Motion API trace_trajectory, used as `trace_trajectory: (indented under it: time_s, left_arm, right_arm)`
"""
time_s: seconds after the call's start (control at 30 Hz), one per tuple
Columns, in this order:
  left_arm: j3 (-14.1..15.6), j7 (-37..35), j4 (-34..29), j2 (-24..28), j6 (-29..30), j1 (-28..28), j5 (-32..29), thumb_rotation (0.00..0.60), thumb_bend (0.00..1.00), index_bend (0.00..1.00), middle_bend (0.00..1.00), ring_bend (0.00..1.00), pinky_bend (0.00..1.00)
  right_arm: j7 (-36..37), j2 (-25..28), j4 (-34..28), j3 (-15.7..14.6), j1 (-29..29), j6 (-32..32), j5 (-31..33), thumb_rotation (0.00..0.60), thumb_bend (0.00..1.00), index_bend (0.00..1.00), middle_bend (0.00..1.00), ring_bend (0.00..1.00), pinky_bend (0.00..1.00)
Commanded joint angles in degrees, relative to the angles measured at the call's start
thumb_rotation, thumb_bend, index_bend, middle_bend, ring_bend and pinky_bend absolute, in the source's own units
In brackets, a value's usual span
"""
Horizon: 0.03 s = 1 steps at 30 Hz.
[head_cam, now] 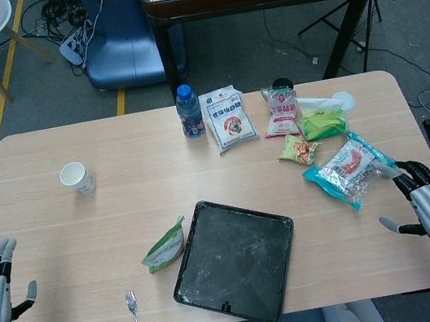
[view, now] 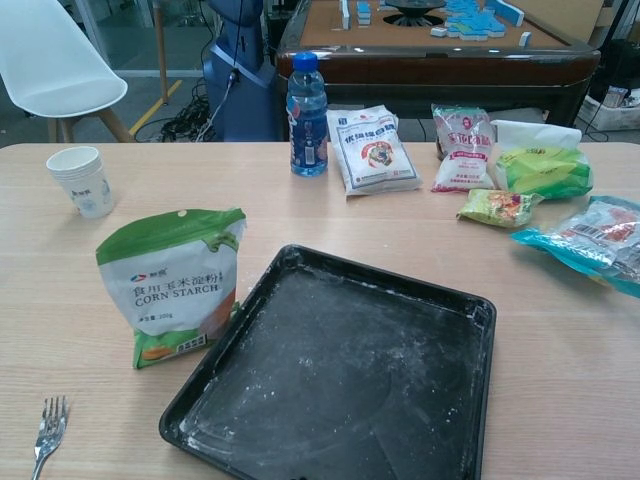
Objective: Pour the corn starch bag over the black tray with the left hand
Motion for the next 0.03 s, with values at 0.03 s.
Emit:
trace_trajectory:
  time_s: [0.03]
  left_arm:
    - [0.1,0.8,0.6,-0.9,1.4,1.1,1.7,0.600,0.36,0.00,0.04,0.10,0.20]
  right_arm:
    - [-0.4,0.0,-0.2,-0.1,0.0,0.0,0.3,0.600,0.18,0.13,0.29,0.13,0.12]
